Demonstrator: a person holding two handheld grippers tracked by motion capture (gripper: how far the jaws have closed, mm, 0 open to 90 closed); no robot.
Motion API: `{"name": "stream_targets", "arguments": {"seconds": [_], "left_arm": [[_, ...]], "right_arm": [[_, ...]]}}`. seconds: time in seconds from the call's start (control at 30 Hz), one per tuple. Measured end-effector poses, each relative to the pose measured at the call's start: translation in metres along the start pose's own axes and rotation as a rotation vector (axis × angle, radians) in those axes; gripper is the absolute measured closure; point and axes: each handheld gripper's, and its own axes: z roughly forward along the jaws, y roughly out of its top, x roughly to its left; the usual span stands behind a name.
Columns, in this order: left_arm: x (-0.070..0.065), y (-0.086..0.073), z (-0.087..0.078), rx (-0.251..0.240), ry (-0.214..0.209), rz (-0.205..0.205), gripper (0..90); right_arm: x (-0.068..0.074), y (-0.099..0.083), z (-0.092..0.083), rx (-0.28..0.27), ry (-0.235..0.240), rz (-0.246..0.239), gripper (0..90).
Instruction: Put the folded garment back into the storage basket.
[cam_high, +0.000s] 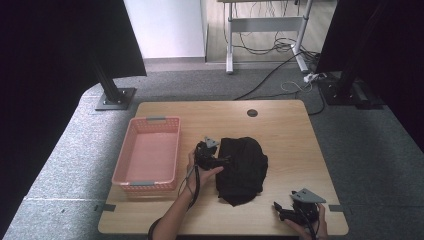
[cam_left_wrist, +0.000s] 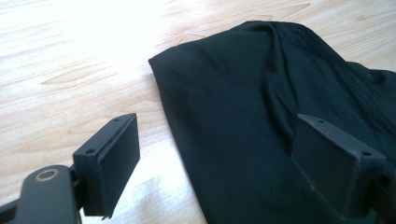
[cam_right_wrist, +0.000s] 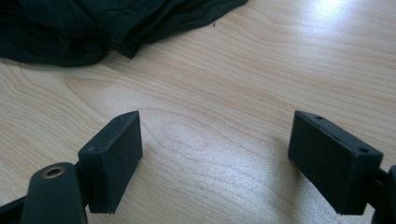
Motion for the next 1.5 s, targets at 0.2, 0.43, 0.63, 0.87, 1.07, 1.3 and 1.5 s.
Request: {"name": "stream_targets", "arguments": {"seconds": [0.2, 0.43, 0.63, 0.87, 1.07, 1.3, 1.5], "left_arm": [[0.001, 0.003, 0.006, 0.004, -0.005, -0.013, 15.6], [0.001, 0.005, 0.015, 0.021, -0.007, -0.012, 15.6], [0.005, 0.007, 0.026, 0.034, -0.002, -0.033, 15.8], [0.005, 0.009, 0.035, 0.05, 0.003, -0.037, 15.6], [0.008, 0.014, 0.04, 0.048, 0.003, -0.056, 15.7], [0.012, 0.022, 0.049, 0.053, 0.003, -0.062, 15.7], [0.018, 0.03, 0.058, 0.057, -0.005, -0.076, 15.6]], "right_arm": [[0.0, 0.0, 0.0, 0.0, 0.0, 0.0, 18.0], [0.0, 0.0, 0.0, -0.002, 0.0, 0.0, 18.0], [0.0, 0.0, 0.0, -0.001, 0.004, -0.003, 17.9], [0.0, -0.001, 0.0, -0.002, 0.005, -0.006, 17.8], [0.0, -0.001, 0.0, -0.002, 0.009, -0.008, 17.8], [0.0, -0.001, 0.0, -0.001, 0.013, -0.013, 17.7], [0.0, -0.001, 0.0, -0.001, 0.014, -0.014, 17.7]]}}
